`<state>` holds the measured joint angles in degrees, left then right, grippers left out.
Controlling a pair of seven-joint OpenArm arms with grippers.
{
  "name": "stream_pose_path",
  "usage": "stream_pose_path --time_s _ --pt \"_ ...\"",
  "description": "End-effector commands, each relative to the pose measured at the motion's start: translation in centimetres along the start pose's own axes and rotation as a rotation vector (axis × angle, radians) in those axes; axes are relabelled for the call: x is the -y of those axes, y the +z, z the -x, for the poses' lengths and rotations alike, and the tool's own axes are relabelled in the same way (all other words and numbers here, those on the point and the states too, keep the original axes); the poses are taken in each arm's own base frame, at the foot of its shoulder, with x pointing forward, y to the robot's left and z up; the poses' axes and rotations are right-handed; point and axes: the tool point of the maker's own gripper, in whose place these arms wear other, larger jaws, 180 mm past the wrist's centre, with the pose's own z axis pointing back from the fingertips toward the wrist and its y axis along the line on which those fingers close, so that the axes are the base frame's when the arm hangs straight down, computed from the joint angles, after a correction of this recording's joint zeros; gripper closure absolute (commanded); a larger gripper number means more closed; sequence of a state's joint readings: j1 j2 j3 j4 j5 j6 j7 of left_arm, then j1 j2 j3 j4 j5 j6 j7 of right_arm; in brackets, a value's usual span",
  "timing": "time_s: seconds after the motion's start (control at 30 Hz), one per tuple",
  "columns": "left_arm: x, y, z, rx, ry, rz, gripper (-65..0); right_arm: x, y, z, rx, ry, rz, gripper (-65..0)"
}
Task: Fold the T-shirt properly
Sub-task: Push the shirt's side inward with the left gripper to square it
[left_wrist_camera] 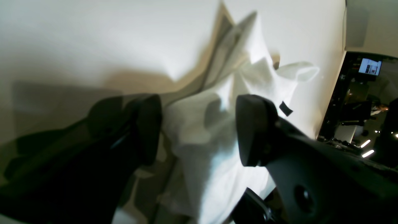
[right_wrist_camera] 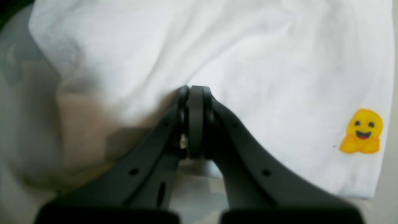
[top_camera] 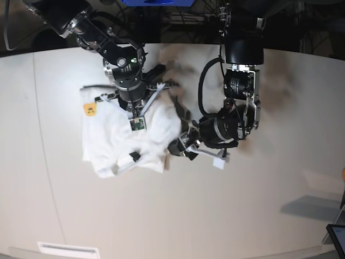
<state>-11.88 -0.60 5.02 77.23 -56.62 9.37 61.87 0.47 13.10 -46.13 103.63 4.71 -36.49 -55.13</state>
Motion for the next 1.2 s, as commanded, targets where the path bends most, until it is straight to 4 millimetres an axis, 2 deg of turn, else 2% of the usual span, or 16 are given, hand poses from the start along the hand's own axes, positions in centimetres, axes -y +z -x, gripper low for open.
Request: stream_pose_path --time_s 0.0,0.27,0.3,0.47,0.67,0.93,1.17 --pt "1.0 0.3 -0.8 0.017 -0.006 0.017 -37.3 0.0 0.3 -1.6 0.053 -0.008 0.0 -0.3" --pt "0.6 0.4 -1.2 0.024 0.006 0.005 -35.4 0.0 0.3 -1.6 0.053 -0.009 -0.001 -0.3" --pt "0.6 0.4 -1.2 0.024 0.006 0.005 -31.4 0.0 0.3 -1.6 0.053 -0.009 -0.001 -0.3" --pt "0.5 0.5 -1.4 0.029 0.008 0.004 0.0 -0.1 0.3 -1.6 0.054 -0.01 -0.002 -0.3" --pt "1.0 0.6 -2.5 0.067 0.0 0.011 0.0 -0.1 0.3 -1.6 0.054 -0.01 -0.002 -0.3" --pt "3.6 0.9 -5.1 0.11 -0.037 0.05 0.0 0.0 0.3 -1.5 0.052 -0.009 -0.001 -0.3" --pt "4.4 -0.3 -6.9 0.119 -0.024 0.045 0.0 -0.2 0.4 -1.4 0.047 -0.011 -0.006 -0.3"
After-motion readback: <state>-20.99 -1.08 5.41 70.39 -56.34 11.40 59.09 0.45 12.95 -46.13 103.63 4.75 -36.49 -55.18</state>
